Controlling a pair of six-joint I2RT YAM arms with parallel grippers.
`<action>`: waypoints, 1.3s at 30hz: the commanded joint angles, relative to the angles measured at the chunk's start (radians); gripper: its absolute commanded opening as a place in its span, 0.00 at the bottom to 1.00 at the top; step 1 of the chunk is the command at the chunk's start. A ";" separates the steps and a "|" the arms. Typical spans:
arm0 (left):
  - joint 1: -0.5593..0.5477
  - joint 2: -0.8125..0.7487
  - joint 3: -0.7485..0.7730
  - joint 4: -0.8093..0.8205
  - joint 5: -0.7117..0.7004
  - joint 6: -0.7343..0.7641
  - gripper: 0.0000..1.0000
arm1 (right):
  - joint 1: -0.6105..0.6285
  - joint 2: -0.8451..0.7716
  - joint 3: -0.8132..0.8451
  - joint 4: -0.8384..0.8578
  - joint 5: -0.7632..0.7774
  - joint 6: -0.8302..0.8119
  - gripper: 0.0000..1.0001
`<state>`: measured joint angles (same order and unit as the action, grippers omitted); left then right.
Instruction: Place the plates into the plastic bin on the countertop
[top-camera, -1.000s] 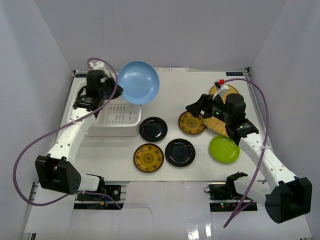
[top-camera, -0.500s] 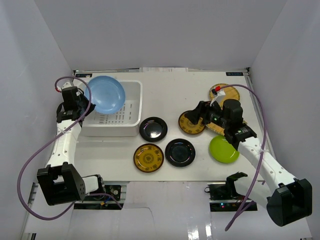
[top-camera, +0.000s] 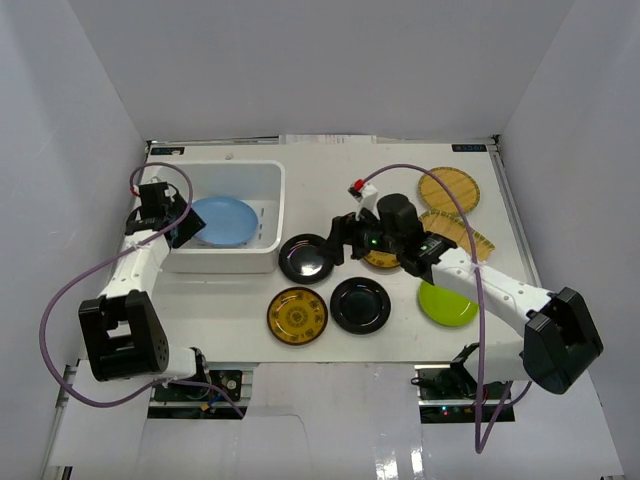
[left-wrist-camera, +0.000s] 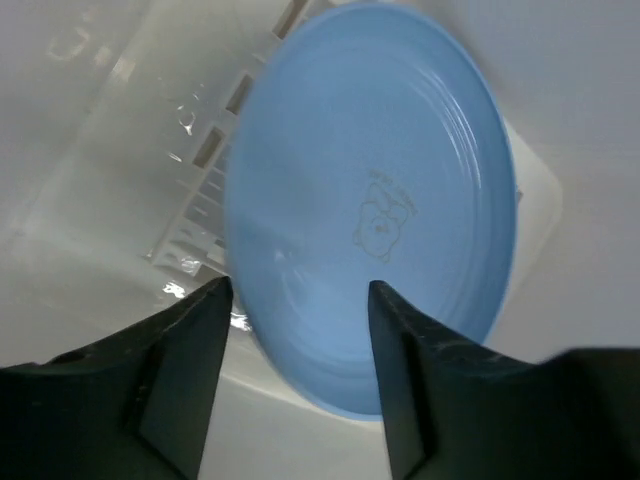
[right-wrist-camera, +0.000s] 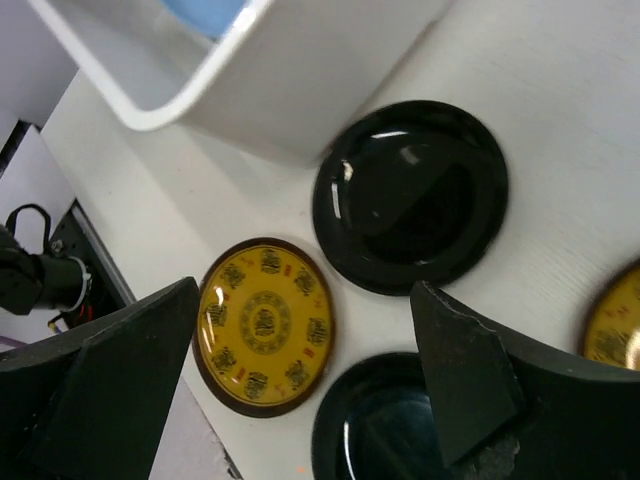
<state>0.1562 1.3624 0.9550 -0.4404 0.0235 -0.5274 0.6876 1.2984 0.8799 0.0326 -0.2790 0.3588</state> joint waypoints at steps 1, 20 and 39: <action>0.002 -0.003 0.070 0.040 0.033 0.004 0.71 | 0.105 0.068 0.111 0.058 0.046 -0.053 0.92; -0.035 -0.287 0.113 0.134 0.409 -0.082 0.98 | 0.262 0.479 0.375 0.214 0.032 0.052 0.20; -0.329 -0.411 0.042 0.120 0.537 0.018 0.98 | 0.162 0.339 0.313 0.164 0.230 0.017 0.64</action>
<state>-0.1272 0.9874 0.9871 -0.3508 0.4629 -0.5278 0.8989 1.8362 1.2854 0.1787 -0.1001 0.4110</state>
